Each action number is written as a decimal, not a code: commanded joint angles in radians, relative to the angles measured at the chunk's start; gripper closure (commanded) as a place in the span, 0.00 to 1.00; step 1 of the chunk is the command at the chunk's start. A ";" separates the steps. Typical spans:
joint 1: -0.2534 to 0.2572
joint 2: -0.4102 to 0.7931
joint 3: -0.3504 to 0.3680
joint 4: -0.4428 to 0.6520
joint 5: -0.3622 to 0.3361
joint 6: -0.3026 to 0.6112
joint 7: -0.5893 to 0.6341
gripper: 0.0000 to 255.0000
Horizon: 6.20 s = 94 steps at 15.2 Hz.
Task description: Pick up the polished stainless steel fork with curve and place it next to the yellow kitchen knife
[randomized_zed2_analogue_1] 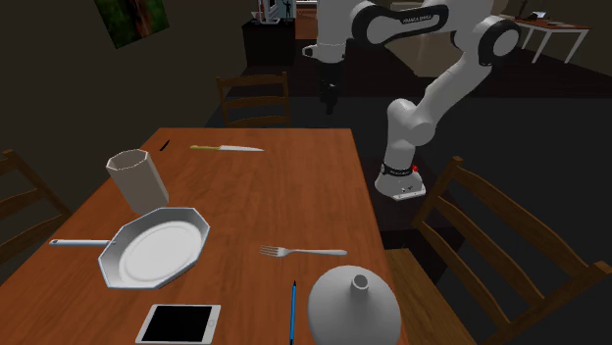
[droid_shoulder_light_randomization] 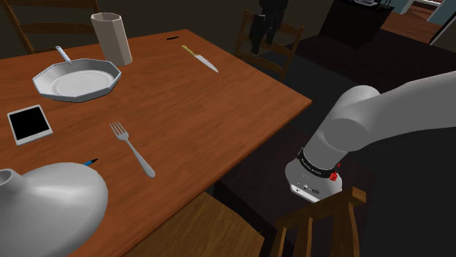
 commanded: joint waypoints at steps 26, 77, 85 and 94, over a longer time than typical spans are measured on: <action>0.077 0.630 0.479 0.200 0.061 0.470 0.673 0.00; 0.214 1.096 0.523 0.641 -0.226 0.436 1.034 1.00; 0.150 1.079 0.505 0.671 -0.199 0.400 0.934 1.00; 0.034 1.132 0.445 0.755 -0.193 0.379 0.745 1.00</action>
